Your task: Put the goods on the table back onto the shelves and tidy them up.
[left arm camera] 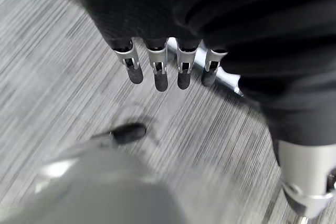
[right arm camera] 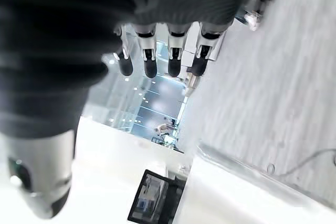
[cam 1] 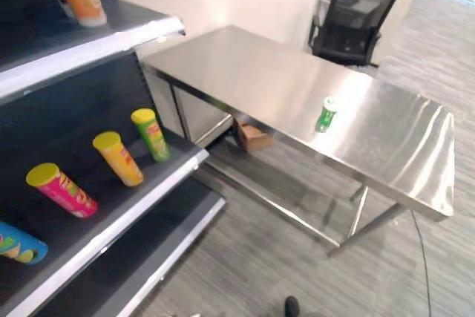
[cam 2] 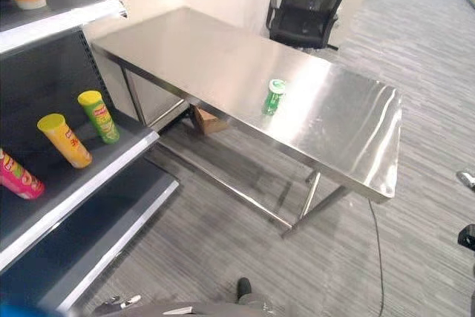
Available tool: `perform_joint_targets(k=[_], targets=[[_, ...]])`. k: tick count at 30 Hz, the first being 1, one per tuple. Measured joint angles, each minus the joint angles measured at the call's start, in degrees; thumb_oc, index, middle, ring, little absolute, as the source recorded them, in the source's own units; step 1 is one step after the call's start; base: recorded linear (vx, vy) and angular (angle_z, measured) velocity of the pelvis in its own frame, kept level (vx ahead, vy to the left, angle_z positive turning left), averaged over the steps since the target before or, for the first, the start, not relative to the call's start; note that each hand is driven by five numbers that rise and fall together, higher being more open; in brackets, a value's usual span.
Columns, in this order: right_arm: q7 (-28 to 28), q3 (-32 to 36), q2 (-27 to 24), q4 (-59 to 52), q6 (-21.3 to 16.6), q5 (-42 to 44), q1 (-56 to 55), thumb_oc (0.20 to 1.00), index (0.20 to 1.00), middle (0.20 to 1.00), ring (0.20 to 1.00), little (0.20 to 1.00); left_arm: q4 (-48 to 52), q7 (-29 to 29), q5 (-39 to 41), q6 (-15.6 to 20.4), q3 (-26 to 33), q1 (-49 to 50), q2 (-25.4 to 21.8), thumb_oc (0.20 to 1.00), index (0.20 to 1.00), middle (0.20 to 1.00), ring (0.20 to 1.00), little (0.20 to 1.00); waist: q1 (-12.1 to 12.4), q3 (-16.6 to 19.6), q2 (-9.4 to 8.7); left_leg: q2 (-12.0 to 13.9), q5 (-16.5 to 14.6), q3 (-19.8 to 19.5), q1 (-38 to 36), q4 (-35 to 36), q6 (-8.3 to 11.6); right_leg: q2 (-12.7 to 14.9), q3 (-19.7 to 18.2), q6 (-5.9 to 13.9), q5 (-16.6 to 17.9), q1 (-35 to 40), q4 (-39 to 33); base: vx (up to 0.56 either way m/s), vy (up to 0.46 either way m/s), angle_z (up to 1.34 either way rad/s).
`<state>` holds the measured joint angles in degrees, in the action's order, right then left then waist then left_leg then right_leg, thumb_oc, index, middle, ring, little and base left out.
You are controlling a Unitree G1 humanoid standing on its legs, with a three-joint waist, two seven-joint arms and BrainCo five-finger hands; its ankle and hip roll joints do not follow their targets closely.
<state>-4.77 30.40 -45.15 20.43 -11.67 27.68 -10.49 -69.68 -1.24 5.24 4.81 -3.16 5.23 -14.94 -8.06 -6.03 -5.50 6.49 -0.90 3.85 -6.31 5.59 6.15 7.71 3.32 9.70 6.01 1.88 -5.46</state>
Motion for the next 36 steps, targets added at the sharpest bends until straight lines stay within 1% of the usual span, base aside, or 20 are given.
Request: perform_joint_targets(k=[3, 5, 6, 7, 8, 9, 10, 12, 13, 14, 15, 17, 19, 21, 23, 24, 27, 30, 33, 36], targets=[[-1.53, -3.76, -0.12, 0.84, 0.05, -3.14, 1.05, 1.000, 1.000, 1.000, 1.000, 1.000, 0.72, 0.60, 0.11, 0.15, -0.55, -0.75, 0.05, 1.000, 1.000, 1.000, 1.000, 1.000, 0.61, -0.69, 1.14, 0.02, -0.05, -2.64, -0.87, -0.29, 0.02, -0.11, 0.39, -0.15, -1.61, 1.91, 1.23, 0.19, -0.161, 0.45], [-1.80, -5.76, -0.04, 0.84, 0.70, -5.64, -0.04, 1.000, 1.000, 1.000, 1.000, 1.000, 1.74, 0.93, 0.18, 0.11, -0.96, -0.91, -0.43, 1.000, 1.000, 1.000, 1.000, 1.000, 0.63, -1.29, 1.76, -0.45, -0.04, -6.19, -0.85, -1.20, 0.03, -0.08, 0.16, -0.34, -4.14, 4.37, 2.21, 0.17, -0.252, 0.84], [-1.98, -6.29, -0.34, 0.60, 1.29, -6.76, -1.43, 1.000, 1.000, 1.000, 1.000, 1.000, 2.18, 1.07, 0.22, 0.11, -2.29, -1.22, -0.60, 1.000, 1.000, 1.000, 1.000, 1.000, 0.34, -1.58, 1.18, -0.36, -0.05, -8.50, -0.10, -1.70, 0.02, -0.71, -1.42, -0.29, -5.90, 4.93, 2.40, 0.18, -0.331, 1.08], [-1.87, -6.29, -0.38, 0.94, 1.51, -7.74, -1.43, 1.000, 1.000, 1.000, 1.000, 1.000, 1.80, 0.99, 0.20, 0.16, -2.05, -1.71, -0.53, 1.000, 1.000, 1.000, 1.000, 1.000, 0.26, -1.54, 1.79, -0.29, -0.03, -10.69, 0.60, -1.91, 0.00, -1.24, -1.54, -0.46, -6.54, 5.61, 2.50, 0.19, -0.380, 1.52], [-1.67, -6.27, -2.26, 0.63, 2.33, -9.96, -1.80, 1.000, 1.000, 1.000, 1.000, 1.000, 1.98, 0.98, 0.23, 0.04, -2.81, -2.66, -0.52, 1.000, 1.000, 1.000, 1.000, 1.000, 0.11, -1.49, 2.18, 0.32, 0.67, -14.74, 3.34, -1.79, -0.24, -3.25, -3.33, -2.16, -7.79, 5.38, 2.43, 0.14, -0.388, 1.30], [-1.56, -6.36, -3.70, 1.08, 2.28, -10.73, -0.85, 1.000, 1.000, 1.000, 1.000, 1.000, 1.83, 0.93, 0.27, 0.03, -3.34, -2.14, -0.54, 1.000, 1.000, 1.000, 1.000, 1.000, 1.01, -1.71, 3.01, 0.33, 2.15, -15.65, 4.11, -1.56, -0.13, -4.03, -2.02, -2.92, -7.56, 5.48, 2.70, 0.10, -0.393, 1.39], [-1.65, -6.16, -4.47, 2.85, 2.15, -11.78, 0.54, 1.000, 1.000, 1.000, 1.000, 1.000, 1.52, 0.88, 0.31, 0.04, -3.19, -1.99, -0.14, 1.000, 1.000, 1.000, 1.000, 1.000, 0.47, -1.90, 3.44, 0.27, 2.19, -18.09, 5.95, -3.36, 0.02, -4.86, -0.50, -3.22, -9.01, 5.41, 3.88, 0.02, -0.194, 1.12], [-2.19, -6.59, -7.93, 4.75, 3.10, -13.26, 0.64, 1.000, 1.000, 1.000, 1.000, 1.000, 2.41, 0.88, 0.65, 0.01, -5.20, -2.40, -0.24, 1.000, 1.000, 1.000, 1.000, 1.000, -0.31, -1.92, 3.94, 0.76, 3.15, -22.70, 7.92, -3.64, 0.60, -6.45, -0.90, -6.01, -10.01, 4.61, 4.38, 0.03, -0.255, 1.28], [-2.52, -8.15, -11.37, 6.33, 3.10, -15.44, 4.68, 1.000, 1.000, 1.000, 1.000, 1.000, 2.99, 0.82, 0.84, -0.09, -5.99, -1.52, 0.14, 1.000, 1.000, 1.000, 1.000, 1.000, 0.81, -1.80, 5.67, 2.08, 4.27, -23.31, 9.56, -1.85, -1.24, -8.49, 1.38, -6.55, -9.38, 3.87, 4.37, 0.03, -0.383, 0.84], [-2.57, -9.04, -12.27, 7.31, 3.21, -16.48, 6.45, 1.000, 1.000, 1.000, 1.000, 1.000, 3.19, 0.80, 0.85, -0.12, -6.23, -1.26, 0.06, 1.000, 1.000, 1.000, 1.000, 1.000, 1.40, -2.03, 5.55, 2.86, 3.84, -23.15, 9.90, -1.26, -1.90, -8.19, 2.03, -7.42, -8.73, 2.88, 4.31, 0.02, -0.253, 0.69], [-2.73, -9.01, -12.32, 6.84, 2.89, -16.79, 7.80, 1.000, 1.000, 1.000, 1.000, 1.000, 3.44, 0.86, 0.90, -0.35, -6.45, -0.98, -0.34, 1.000, 1.000, 1.000, 1.000, 1.000, 2.17, -2.21, 4.65, 3.15, 1.85, -20.46, 10.54, -2.57, -0.59, -7.17, 4.10, -8.40, -8.06, 3.40, 3.41, 0.03, -0.314, 0.53], [-4.05, -9.42, -12.18, 7.77, 2.94, -18.50, 8.85, 1.000, 1.000, 1.000, 1.000, 1.000, 3.60, 0.84, 1.09, -0.39, -6.65, -0.93, -0.67, 1.000, 1.000, 1.000, 1.000, 1.000, 2.26, -1.92, 2.81, 1.93, 0.08, -16.14, 10.82, -7.44, 2.29, -5.55, 5.67, -8.83, -7.64, 3.58, 2.64, 0.01, -0.125, 0.61], [-6.12, -12.10, -12.68, 12.10, 3.66, -18.92, 13.06, 1.000, 1.000, 1.000, 1.000, 1.000, 3.70, 0.91, 1.32, -0.42, -6.67, -0.39, -0.58, 1.000, 1.000, 1.000, 1.000, 1.000, 2.16, -1.67, 3.60, 2.55, 1.69, -15.11, 7.27, -8.47, 1.83, -5.97, 7.76, -8.45, -7.46, 4.15, 2.63, -0.02, -0.073, 0.71], [-6.81, -13.45, -12.66, 15.30, 4.30, -18.82, 12.81, 1.000, 1.000, 1.000, 1.000, 1.000, 4.61, 1.01, 1.31, -0.30, -7.74, -1.69, -0.76, 1.000, 1.000, 1.000, 1.000, 1.000, 2.03, -1.57, 4.36, 2.40, 3.33, -10.35, 7.28, -5.76, 1.70, -5.82, 11.65, -7.77, -7.28, 4.61, 2.48, -0.04, -0.020, 0.93], [-6.81, -13.89, -12.48, 16.49, 4.22, -18.83, 13.92, 1.000, 1.000, 1.000, 1.000, 1.000, 5.69, 0.96, 1.27, -0.30, -8.23, -1.91, -0.80, 1.000, 1.000, 1.000, 1.000, 1.000, 2.71, -1.76, 5.55, 2.21, 3.51, -8.57, 8.27, -4.56, 1.57, -6.08, 13.52, -6.69, -7.19, 4.18, 2.29, -0.02, -0.017, 0.60], [-6.79, -15.69, -12.29, 18.16, 4.25, -18.81, 16.56, 1.000, 1.000, 1.000, 1.000, 1.000, 5.73, 0.94, 1.25, -0.36, -8.45, -1.83, -1.05, 1.000, 1.000, 1.000, 1.000, 1.000, 3.44, -2.53, 5.56, 1.72, 3.63, -8.32, 9.17, -5.35, 1.41, -5.64, 13.02, -5.74, -7.26, 3.32, 2.13, 0.04, 0.004, 0.10], [-6.74, -19.56, -12.41, 23.55, 4.67, -18.74, 22.17, 1.000, 1.000, 1.000, 1.000, 1.000, 4.00, 0.92, 1.21, -0.48, -8.85, -1.10, -1.01, 1.000, 1.000, 1.000, 1.000, 1.000, 3.74, -2.93, 6.53, 0.64, 3.88, -7.60, 9.37, -3.48, 0.62, -5.35, 8.70, -5.09, -6.54, 3.53, 1.17, 0.07, 0.032, 0.15], [-6.71, -21.24, -12.42, 25.17, 5.25, -18.80, 23.03, 1.000, 1.000, 1.000, 1.000, 1.000, 3.37, 0.94, 1.20, -0.50, -8.69, 0.33, -1.21, 1.000, 1.000, 1.000, 1.000, 1.000, 4.21, -2.94, 6.64, 0.11, 3.91, -5.60, 8.99, -1.79, 0.57, -4.10, 8.72, -4.77, -6.47, 3.39, 1.21, 0.07, 0.043, 0.14], [-7.01, -24.15, -12.71, 28.79, 6.11, -20.62, 25.79, 1.000, 1.000, 1.000, 1.000, 1.000, 3.60, 0.95, 1.09, -0.45, -8.80, 1.90, -1.25, 1.000, 1.000, 1.000, 1.000, 1.000, 4.51, -2.52, 7.62, -0.85, 5.60, -4.47, 8.99, -1.21, -1.55, -2.96, 8.58, -3.38, -5.30, 3.89, -0.02, 0.07, 0.047, 0.00], [-8.61, -24.99, -13.80, 31.76, 7.62, -24.45, 26.59, 1.000, 1.000, 1.000, 1.000, 1.000, 3.86, 1.09, 1.06, -0.38, -8.41, 1.51, -1.28, 1.000, 1.000, 1.000, 1.000, 1.000, 4.83, -2.40, 7.97, -1.92, 6.88, -4.61, 8.04, -0.37, -1.81, -1.83, 8.78, -3.08, -5.00, 4.09, -0.09, 0.06, 0.015, 0.05]])
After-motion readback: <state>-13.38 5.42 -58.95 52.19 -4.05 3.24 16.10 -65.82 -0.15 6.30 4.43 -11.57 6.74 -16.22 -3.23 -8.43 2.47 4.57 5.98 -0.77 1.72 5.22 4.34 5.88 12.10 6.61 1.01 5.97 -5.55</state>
